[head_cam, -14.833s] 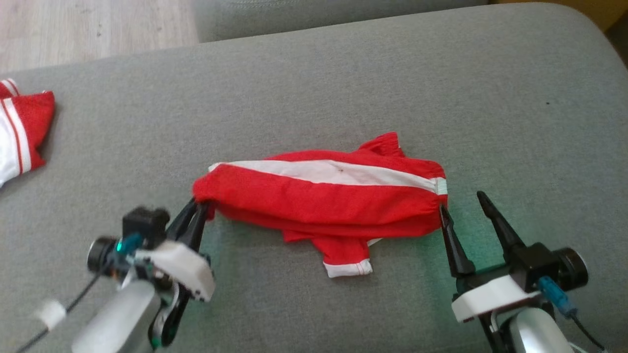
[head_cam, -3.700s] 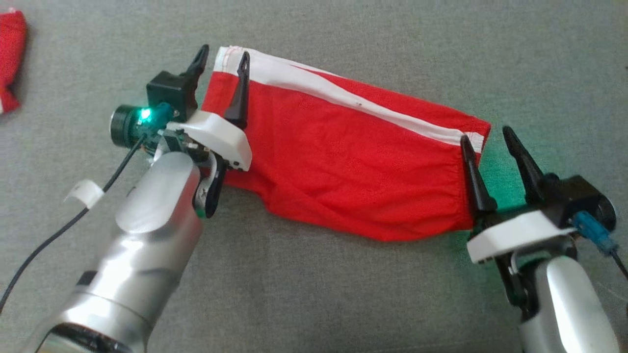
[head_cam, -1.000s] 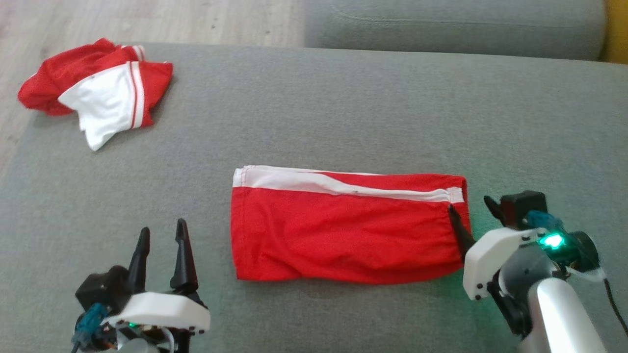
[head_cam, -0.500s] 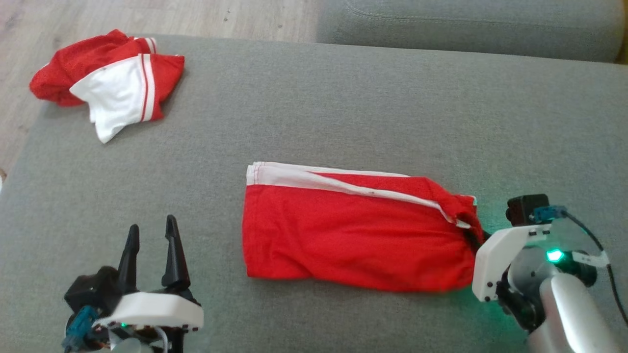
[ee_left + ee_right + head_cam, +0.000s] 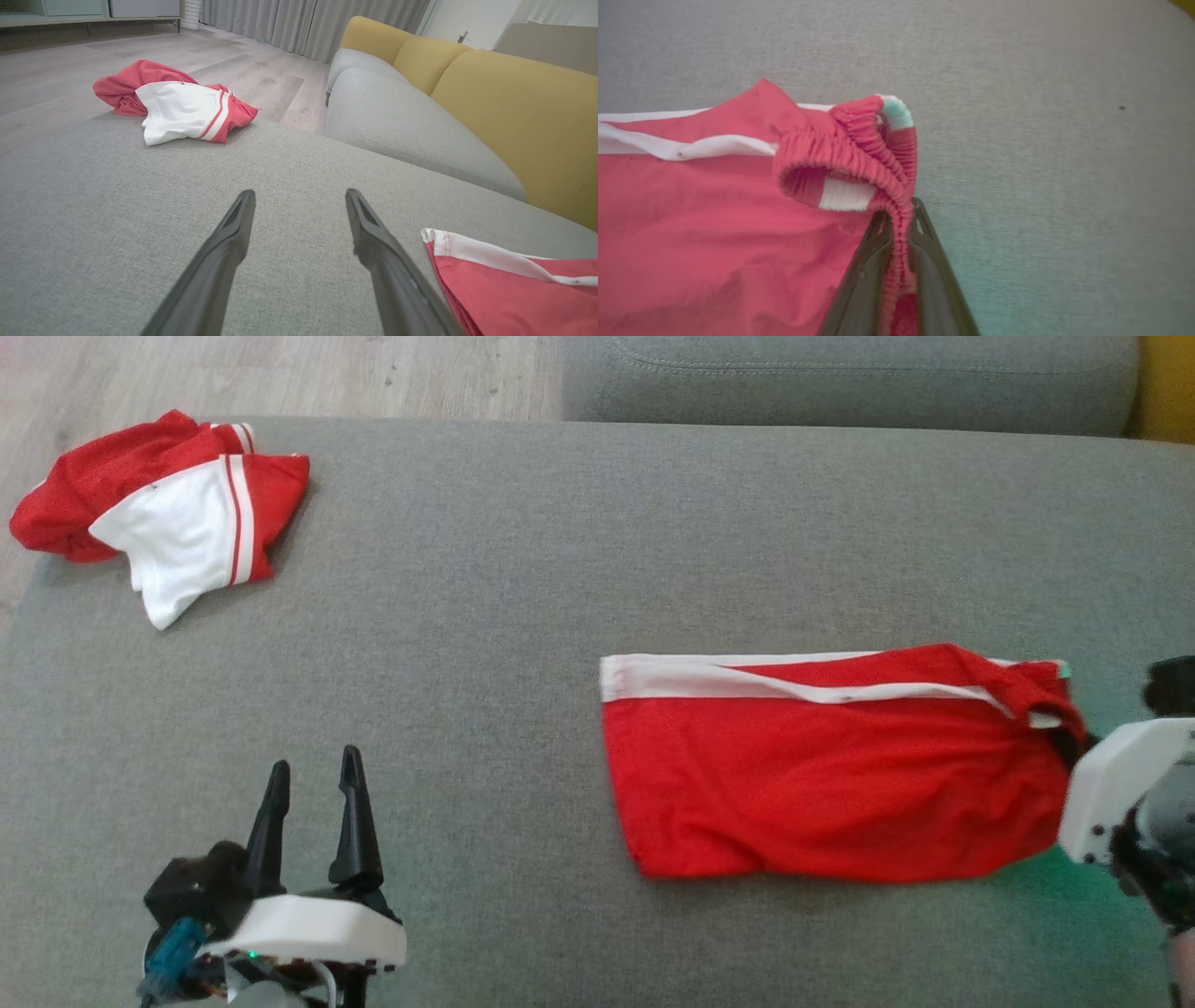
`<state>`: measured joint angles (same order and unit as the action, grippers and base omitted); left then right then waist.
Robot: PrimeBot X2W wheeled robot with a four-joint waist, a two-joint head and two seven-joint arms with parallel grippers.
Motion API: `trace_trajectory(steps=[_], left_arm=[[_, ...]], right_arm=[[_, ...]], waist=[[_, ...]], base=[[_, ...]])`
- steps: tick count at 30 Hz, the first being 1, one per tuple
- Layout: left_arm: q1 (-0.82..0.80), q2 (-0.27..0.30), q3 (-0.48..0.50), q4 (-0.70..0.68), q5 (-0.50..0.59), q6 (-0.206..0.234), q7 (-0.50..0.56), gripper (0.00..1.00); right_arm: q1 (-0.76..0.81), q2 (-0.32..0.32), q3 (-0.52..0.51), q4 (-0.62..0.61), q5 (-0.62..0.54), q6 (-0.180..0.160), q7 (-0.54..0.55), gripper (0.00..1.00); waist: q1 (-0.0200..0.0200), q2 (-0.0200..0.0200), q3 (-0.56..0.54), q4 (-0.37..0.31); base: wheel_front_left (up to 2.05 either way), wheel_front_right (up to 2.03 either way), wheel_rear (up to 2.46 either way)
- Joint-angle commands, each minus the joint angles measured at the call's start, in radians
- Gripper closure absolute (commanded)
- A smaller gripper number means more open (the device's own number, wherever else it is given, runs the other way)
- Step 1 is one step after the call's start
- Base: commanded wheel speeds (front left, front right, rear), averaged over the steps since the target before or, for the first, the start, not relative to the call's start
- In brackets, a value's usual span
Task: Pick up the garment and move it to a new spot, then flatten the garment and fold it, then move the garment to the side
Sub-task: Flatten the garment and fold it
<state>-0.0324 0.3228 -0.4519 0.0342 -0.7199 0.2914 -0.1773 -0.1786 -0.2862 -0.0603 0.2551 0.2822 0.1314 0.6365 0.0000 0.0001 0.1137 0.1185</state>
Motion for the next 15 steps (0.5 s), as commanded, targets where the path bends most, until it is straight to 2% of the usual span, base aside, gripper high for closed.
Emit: trace_trajectory(steps=[1,4,7,15], left_arm=[[-0.037,0.013,0.035,-0.031,0.011,0.005,-0.002,0.00],[-0.033,0.013,0.029,-0.029,0.011,0.004,0.000,0.00],[-0.031,0.013,0.024,-0.026,0.011,0.005,0.001,0.00],[-0.032,0.016,0.011,-0.026,0.013,0.004,0.011,0.00]], right_arm=[[-0.024,-0.032,0.002,-0.047,0.013,-0.001,0.008,1.00],[-0.002,-0.035,-0.015,-0.071,0.040,-0.001,0.019,1.00],[0.019,-0.005,-0.006,-0.112,0.083,-0.001,0.027,1.00],[0.032,0.098,0.107,-0.276,0.233,-0.001,0.076,1.00]], waist=[[0.0000,-0.0001,-0.002,-0.003],[0.0000,-0.0001,-0.006,-0.009],[0.0000,-0.0001,-0.011,-0.013],[0.0000,-0.0001,-0.026,-0.011]], base=[[0.00,0.00,0.00],[0.00,0.00,0.00],[0.00,0.00,0.00],[0.00,0.00,0.00]])
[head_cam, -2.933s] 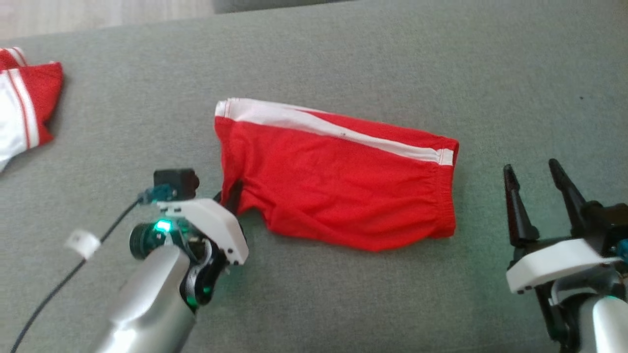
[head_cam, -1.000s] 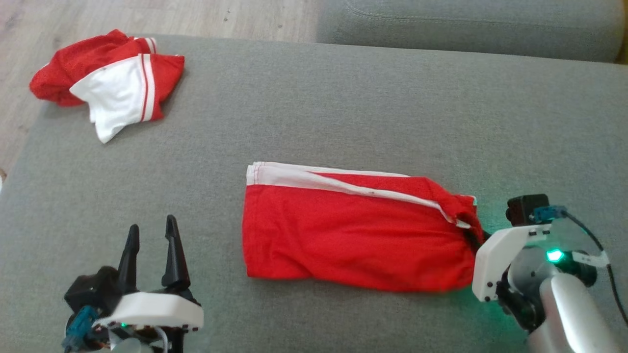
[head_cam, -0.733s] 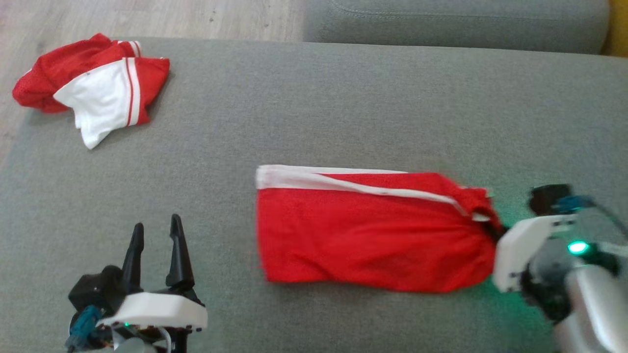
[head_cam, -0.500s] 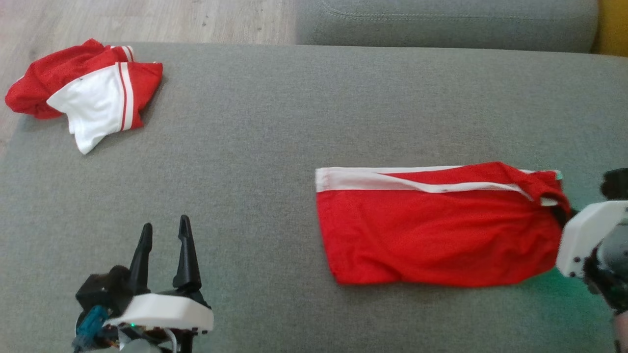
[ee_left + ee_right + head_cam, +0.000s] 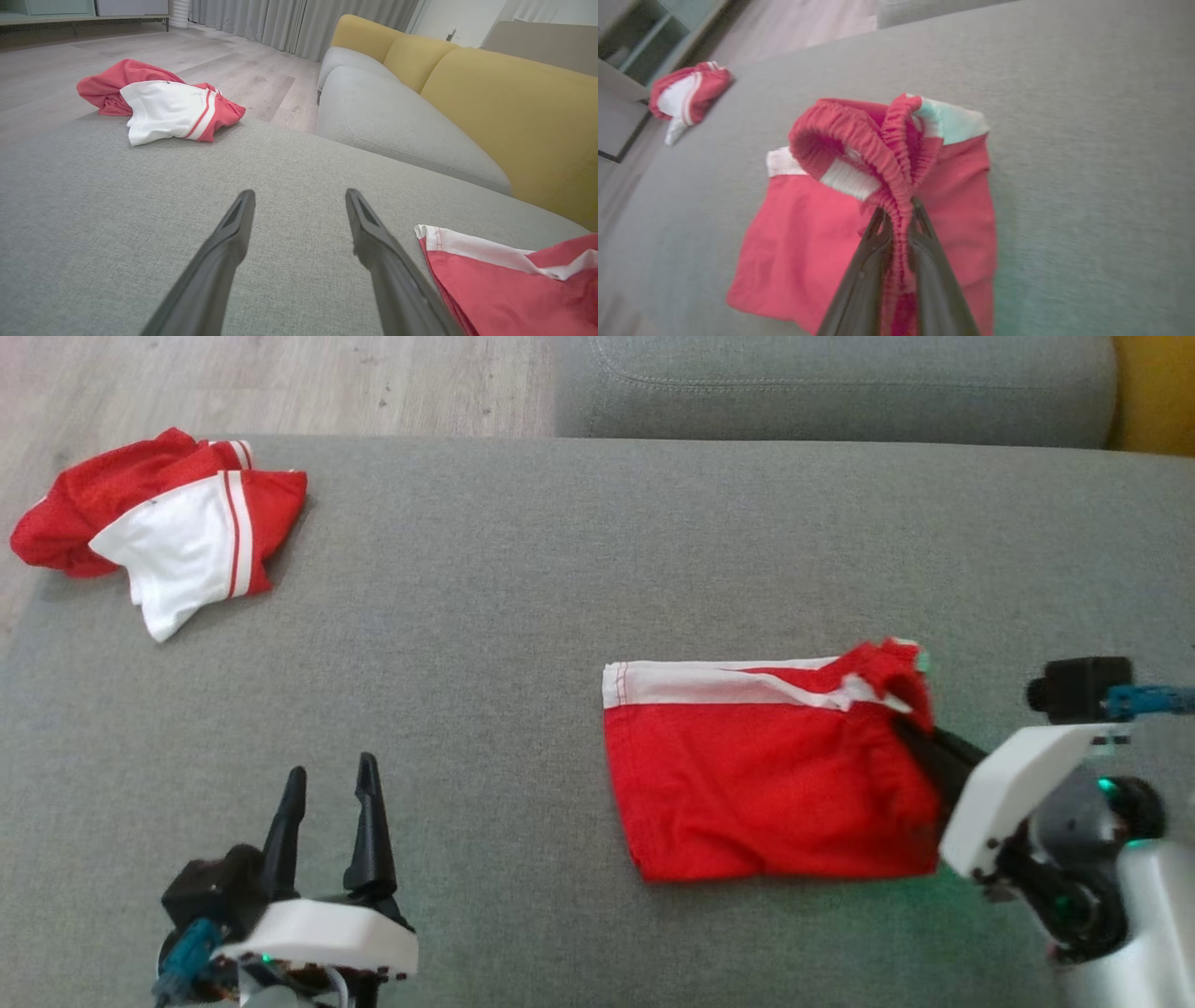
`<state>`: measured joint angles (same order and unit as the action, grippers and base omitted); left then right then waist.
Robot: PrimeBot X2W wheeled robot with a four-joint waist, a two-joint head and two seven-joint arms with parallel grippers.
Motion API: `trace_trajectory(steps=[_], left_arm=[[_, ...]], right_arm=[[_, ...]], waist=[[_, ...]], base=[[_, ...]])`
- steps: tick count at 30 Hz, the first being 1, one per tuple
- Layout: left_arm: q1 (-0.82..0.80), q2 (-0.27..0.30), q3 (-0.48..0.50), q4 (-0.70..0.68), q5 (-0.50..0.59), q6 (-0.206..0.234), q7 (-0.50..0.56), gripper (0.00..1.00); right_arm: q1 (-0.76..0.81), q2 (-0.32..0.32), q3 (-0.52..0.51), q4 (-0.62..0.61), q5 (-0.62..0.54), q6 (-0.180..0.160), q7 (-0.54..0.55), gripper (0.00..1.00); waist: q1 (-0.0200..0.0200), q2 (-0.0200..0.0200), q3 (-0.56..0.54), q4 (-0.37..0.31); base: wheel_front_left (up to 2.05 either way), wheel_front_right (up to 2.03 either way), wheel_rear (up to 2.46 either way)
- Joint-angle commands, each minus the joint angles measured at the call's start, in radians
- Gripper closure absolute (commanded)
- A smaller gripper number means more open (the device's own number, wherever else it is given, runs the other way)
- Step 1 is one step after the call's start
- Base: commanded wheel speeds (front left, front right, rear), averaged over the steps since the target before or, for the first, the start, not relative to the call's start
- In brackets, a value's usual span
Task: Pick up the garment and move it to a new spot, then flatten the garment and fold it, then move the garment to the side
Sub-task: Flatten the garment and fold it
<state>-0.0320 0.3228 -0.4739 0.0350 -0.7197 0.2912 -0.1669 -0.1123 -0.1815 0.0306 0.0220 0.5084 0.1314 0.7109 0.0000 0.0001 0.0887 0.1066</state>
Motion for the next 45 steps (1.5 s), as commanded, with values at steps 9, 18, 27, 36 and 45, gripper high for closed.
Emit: trace_trajectory(steps=[9,18,27,36,45], left_arm=[[-0.034,0.017,0.018,-0.026,0.014,0.002,0.011,0.00],[-0.041,0.013,0.007,-0.022,0.014,0.001,0.012,0.00],[-0.046,0.004,-0.002,-0.012,0.014,0.001,0.007,0.00],[-0.066,-0.007,-0.013,-0.015,0.024,-0.001,-0.009,0.00],[-0.075,-0.023,-0.020,-0.006,0.033,-0.004,-0.034,0.00]], right_arm=[[-0.085,0.112,0.128,0.006,0.041,-0.001,-0.032,1.00],[-0.181,0.131,0.269,0.232,0.112,-0.001,-0.155,0.58],[-0.257,0.131,0.405,0.305,0.207,-0.001,-0.284,0.00],[-0.280,0.131,0.320,0.280,-0.016,-0.001,-0.448,0.00],[-0.142,0.131,0.081,0.133,-0.312,-0.001,-0.621,0.00]], waist=[[0.0000,-0.0001,-0.005,0.032],[0.0000,-0.0001,0.005,0.062],[0.0000,-0.0001,0.006,0.056],[0.0000,-0.0001,-0.006,0.028],[0.0000,-0.0001,-0.048,-0.007]], base=[[0.00,0.00,0.00],[0.00,0.00,0.00],[0.00,0.00,0.00],[0.00,0.00,0.00],[0.00,0.00,0.00]])
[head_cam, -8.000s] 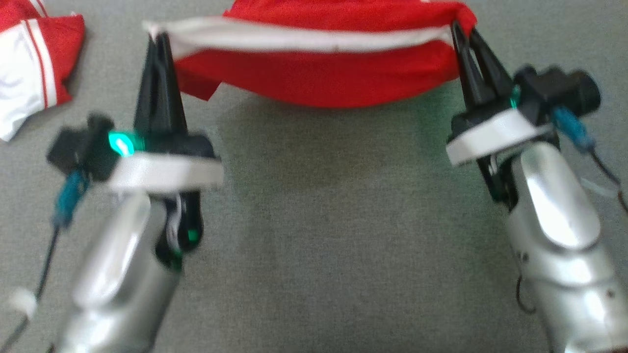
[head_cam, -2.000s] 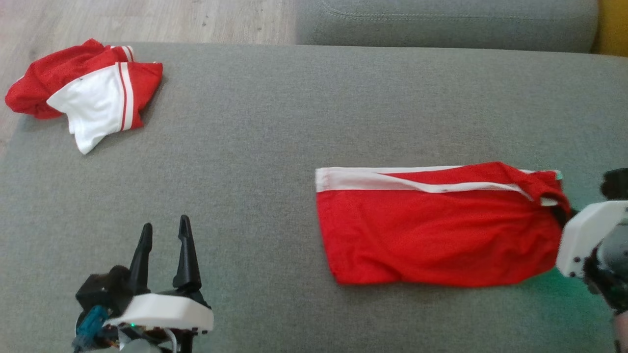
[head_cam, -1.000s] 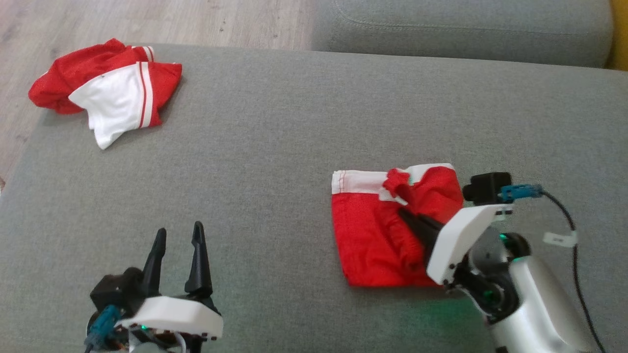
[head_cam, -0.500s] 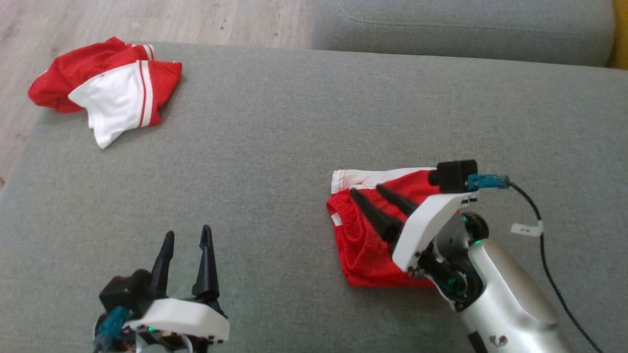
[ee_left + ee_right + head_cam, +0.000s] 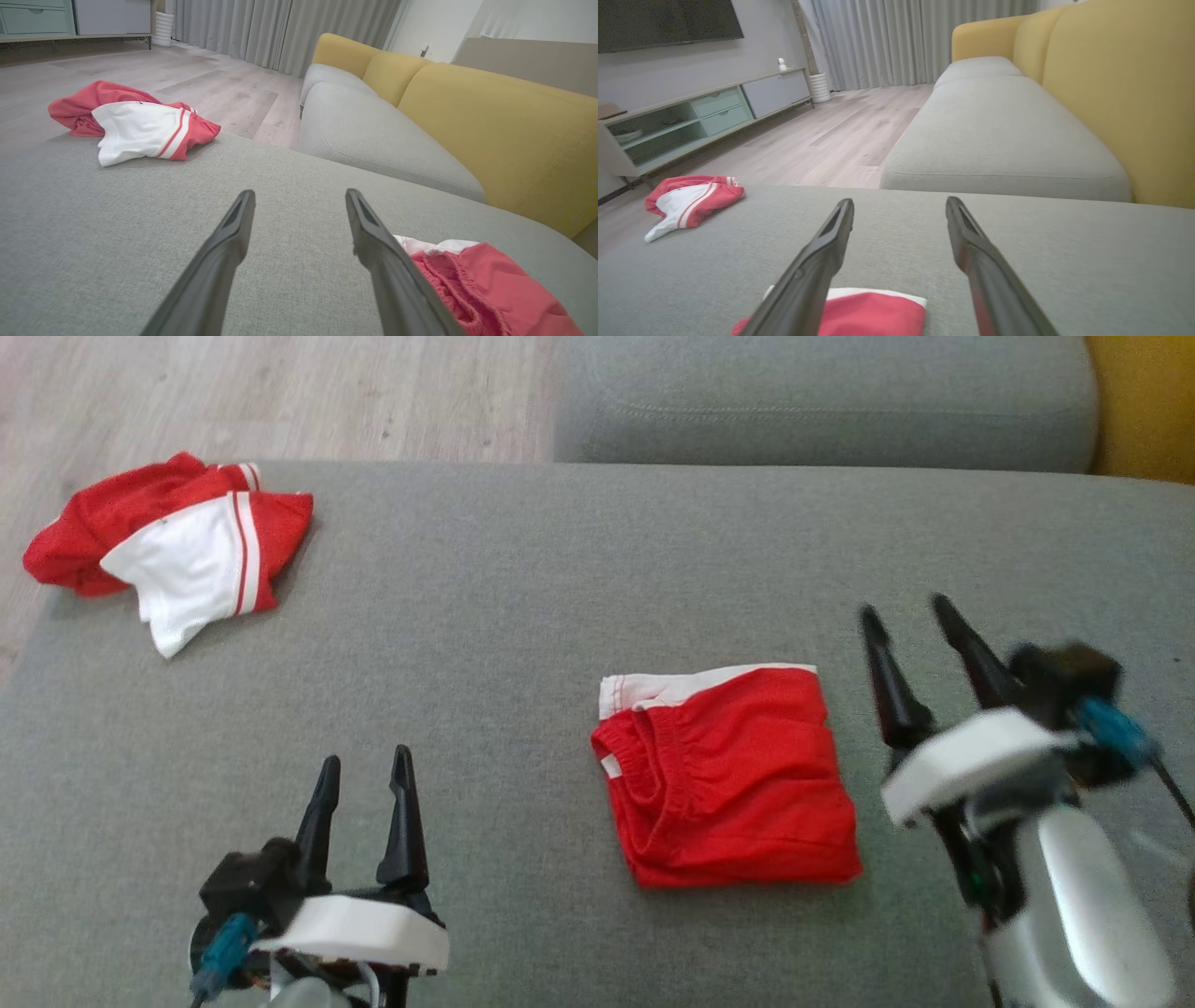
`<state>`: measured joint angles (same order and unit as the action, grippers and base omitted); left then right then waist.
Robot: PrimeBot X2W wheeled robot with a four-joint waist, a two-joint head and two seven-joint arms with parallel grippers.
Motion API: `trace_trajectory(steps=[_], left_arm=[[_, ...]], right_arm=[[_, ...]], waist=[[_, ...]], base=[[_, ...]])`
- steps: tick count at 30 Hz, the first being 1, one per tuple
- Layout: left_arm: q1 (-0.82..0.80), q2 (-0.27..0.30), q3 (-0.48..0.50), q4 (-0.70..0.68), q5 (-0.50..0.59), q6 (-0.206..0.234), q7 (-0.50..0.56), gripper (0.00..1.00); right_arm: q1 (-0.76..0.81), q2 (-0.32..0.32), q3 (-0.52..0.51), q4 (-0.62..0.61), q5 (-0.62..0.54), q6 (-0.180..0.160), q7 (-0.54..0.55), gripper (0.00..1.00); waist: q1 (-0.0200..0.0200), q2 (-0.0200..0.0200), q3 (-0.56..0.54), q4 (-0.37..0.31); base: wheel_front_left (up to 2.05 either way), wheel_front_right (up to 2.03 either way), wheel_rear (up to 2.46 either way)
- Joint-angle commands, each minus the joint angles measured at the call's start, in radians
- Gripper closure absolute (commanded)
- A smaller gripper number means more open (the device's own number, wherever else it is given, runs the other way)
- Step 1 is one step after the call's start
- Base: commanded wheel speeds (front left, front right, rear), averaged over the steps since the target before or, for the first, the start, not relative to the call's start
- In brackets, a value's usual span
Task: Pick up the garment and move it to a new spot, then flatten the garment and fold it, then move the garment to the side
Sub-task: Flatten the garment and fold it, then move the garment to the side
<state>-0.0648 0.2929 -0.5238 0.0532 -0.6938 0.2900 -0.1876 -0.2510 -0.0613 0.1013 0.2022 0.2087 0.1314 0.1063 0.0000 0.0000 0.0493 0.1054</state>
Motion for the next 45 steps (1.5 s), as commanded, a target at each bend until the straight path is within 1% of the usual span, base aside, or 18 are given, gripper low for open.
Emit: trace_trajectory(steps=[1,5,8,13,17,24,36,41,45], left_arm=[[-0.040,0.006,0.028,-0.021,0.008,-0.004,-0.016,0.00],[-0.024,0.007,0.033,-0.011,0.013,-0.012,-0.036,0.00],[-0.005,0.014,0.035,0.002,0.023,-0.012,-0.046,0.00],[0.038,0.022,0.042,0.017,0.022,-0.009,-0.055,0.00],[0.068,0.035,0.033,0.028,0.029,-0.006,-0.053,0.00],[0.080,0.045,0.026,0.029,0.030,-0.001,-0.047,0.00],[0.077,0.052,0.023,0.015,0.032,0.007,-0.044,0.00],[0.068,0.050,0.016,0.012,0.036,0.009,-0.040,0.00],[0.060,0.049,0.013,0.009,0.038,0.010,-0.039,0.00]], right_arm=[[0.019,0.011,-0.008,-0.069,-0.030,-0.001,-0.032,0.00],[0.117,0.011,-0.062,-0.144,-0.075,-0.001,-0.076,0.00],[0.188,0.011,-0.083,-0.180,-0.074,-0.001,-0.096,0.00],[0.279,0.011,-0.095,-0.208,-0.078,-0.001,-0.126,0.00],[0.320,0.011,-0.088,-0.209,-0.085,-0.001,-0.143,0.00],[0.339,0.011,-0.090,-0.203,-0.112,-0.001,-0.149,0.00],[0.339,0.011,-0.095,-0.184,-0.102,-0.001,-0.145,0.00],[0.324,0.011,-0.096,-0.169,-0.118,-0.001,-0.127,0.00],[0.276,0.011,-0.092,-0.147,-0.138,-0.001,-0.084,0.00]], waist=[[0.0000,0.0000,-0.014,-0.008],[0.0000,0.0000,-0.033,-0.014],[0.0000,0.0000,-0.047,-0.018],[0.0000,0.0000,-0.062,-0.022],[0.0000,0.0000,-0.069,-0.025],[0.0000,0.0000,-0.072,-0.020],[0.0000,0.0000,-0.069,-0.018],[0.0000,0.0000,-0.060,-0.008],[0.0000,0.0000,-0.048,0.008]], base=[[0.00,0.00,0.00],[0.00,0.00,0.00],[0.00,0.00,0.00],[0.00,0.00,0.00],[0.00,0.00,0.00],[0.00,0.00,0.00],[0.00,0.00,0.00],[0.00,0.00,0.00],[0.00,0.00,0.00]])
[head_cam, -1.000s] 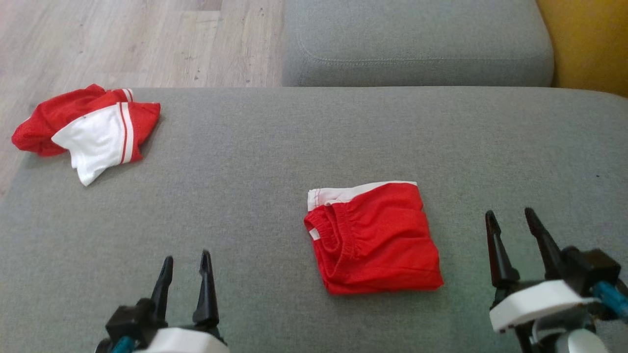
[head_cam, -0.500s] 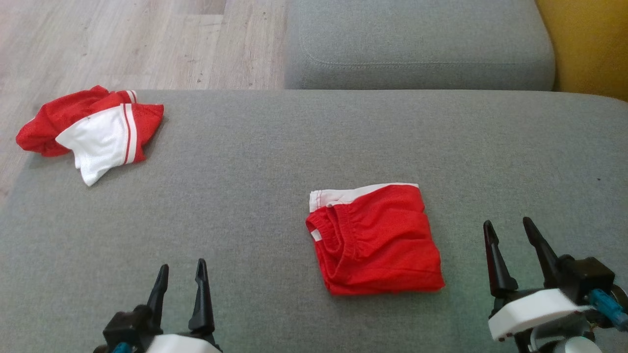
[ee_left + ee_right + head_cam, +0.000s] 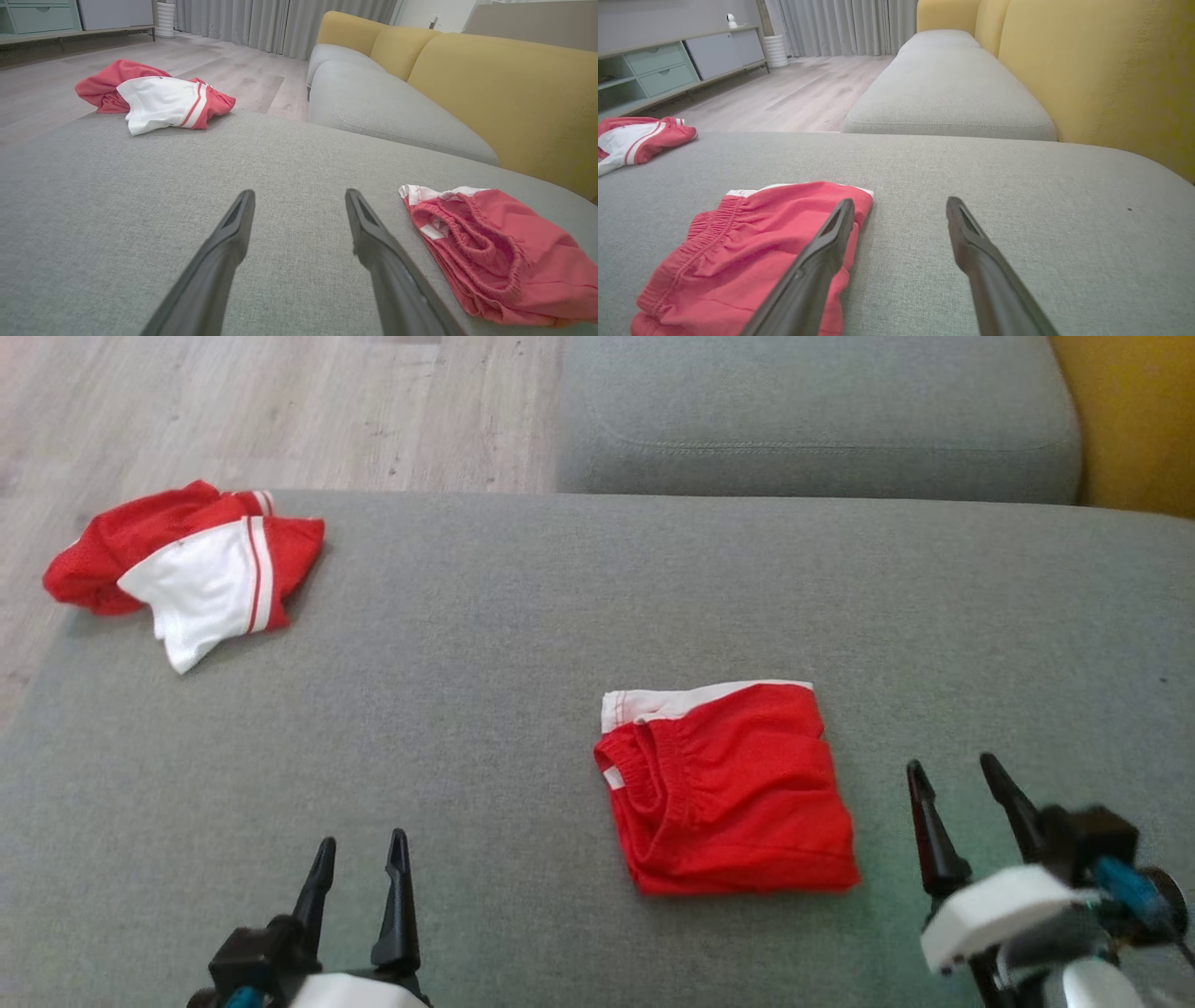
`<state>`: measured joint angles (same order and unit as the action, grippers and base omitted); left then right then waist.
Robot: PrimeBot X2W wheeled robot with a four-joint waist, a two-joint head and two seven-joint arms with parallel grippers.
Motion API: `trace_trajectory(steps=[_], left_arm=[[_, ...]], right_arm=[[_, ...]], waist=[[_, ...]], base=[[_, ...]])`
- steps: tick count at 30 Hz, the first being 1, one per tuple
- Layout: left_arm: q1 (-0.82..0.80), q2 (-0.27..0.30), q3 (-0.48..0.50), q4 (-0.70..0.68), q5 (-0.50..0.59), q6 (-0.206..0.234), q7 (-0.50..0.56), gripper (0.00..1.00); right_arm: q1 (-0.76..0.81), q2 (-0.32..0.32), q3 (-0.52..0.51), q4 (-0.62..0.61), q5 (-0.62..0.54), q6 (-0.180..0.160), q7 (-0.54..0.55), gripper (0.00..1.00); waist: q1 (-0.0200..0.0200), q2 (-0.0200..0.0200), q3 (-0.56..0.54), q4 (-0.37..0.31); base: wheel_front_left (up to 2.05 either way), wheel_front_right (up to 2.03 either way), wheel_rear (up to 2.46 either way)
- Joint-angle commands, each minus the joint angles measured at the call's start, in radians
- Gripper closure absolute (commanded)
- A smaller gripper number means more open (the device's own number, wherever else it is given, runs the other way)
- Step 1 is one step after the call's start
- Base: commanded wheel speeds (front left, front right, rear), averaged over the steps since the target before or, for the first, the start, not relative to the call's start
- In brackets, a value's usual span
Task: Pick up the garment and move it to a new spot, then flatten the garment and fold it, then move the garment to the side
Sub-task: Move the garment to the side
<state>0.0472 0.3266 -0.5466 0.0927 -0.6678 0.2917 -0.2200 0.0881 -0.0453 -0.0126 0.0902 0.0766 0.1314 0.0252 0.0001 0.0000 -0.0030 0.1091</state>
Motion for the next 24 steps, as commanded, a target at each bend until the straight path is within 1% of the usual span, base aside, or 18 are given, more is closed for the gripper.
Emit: trace_trajectory(steps=[1,6,9,10,12,15,19,20,21,22,23,24], left_arm=[[-0.054,0.014,0.036,-0.030,0.012,0.009,-0.007,0.00],[-0.067,0.006,0.036,-0.026,0.012,0.007,-0.011,0.00],[-0.073,-0.001,0.034,-0.019,0.012,0.005,-0.014,0.00],[-0.077,-0.008,0.033,-0.015,0.011,0.004,-0.015,0.00],[-0.081,-0.013,0.031,-0.009,0.010,0.002,-0.017,0.00],[-0.086,-0.019,0.031,0.003,0.010,-0.003,-0.021,0.00],[-0.088,-0.024,0.032,0.011,0.013,-0.006,-0.025,0.00],[-0.088,-0.026,0.032,0.013,0.014,-0.006,-0.026,0.00],[-0.088,-0.026,0.033,0.014,0.014,-0.006,-0.027,0.00],[-0.088,-0.027,0.033,0.014,0.016,-0.006,-0.028,0.00],[-0.089,-0.026,0.032,0.015,0.017,-0.007,-0.028,0.00],[-0.090,-0.026,0.030,0.014,0.019,-0.008,-0.029,0.00]], right_arm=[[-0.079,-0.005,0.025,-0.026,-0.008,-0.001,0.015,0.00],[-0.181,-0.005,0.033,0.033,-0.008,-0.001,0.123,0.00],[-0.240,-0.005,0.039,0.086,-0.005,-0.001,0.228,0.00],[-0.274,-0.005,0.039,0.123,0.004,-0.001,0.290,0.00],[-0.297,-0.005,0.035,0.167,0.032,-0.001,0.358,0.00],[-0.329,-0.005,0.040,0.234,0.032,-0.001,0.437,0.00],[-0.344,-0.005,0.045,0.283,0.064,-0.001,0.480,0.00],[-0.347,-0.005,0.045,0.291,0.071,-0.001,0.485,0.06],[-0.350,-0.005,0.045,0.297,0.076,-0.001,0.487,0.35],[-0.354,-0.005,0.046,0.303,0.080,-0.001,0.488,0.59],[-0.358,-0.005,0.044,0.307,0.081,-0.001,0.484,0.77],[-0.363,-0.005,0.042,0.310,0.080,-0.001,0.477,1.00]], waist=[[-0.0001,0.0000,0.008,0.010],[-0.0001,0.0000,0.033,0.043],[-0.0001,0.0000,0.047,0.065],[-0.0001,0.0000,0.056,0.081],[-0.0001,0.0000,0.065,0.099],[-0.0001,0.0000,0.081,0.127],[-0.0001,0.0000,0.091,0.140],[-0.0001,0.0000,0.093,0.142],[-0.0001,0.0000,0.096,0.142],[-0.0001,0.0000,0.099,0.140],[-0.0001,0.0000,0.103,0.138],[-0.0001,0.0000,0.106,0.134]], base=[[0.00,0.00,0.00],[0.00,0.00,0.00],[0.00,0.00,0.00],[0.00,0.00,0.00],[0.00,0.00,0.00],[0.00,0.00,0.00],[0.00,0.00,0.00],[0.00,0.00,0.00],[0.00,0.00,0.00],[0.00,0.00,0.00],[0.00,0.00,0.00],[0.00,0.00,0.00]])
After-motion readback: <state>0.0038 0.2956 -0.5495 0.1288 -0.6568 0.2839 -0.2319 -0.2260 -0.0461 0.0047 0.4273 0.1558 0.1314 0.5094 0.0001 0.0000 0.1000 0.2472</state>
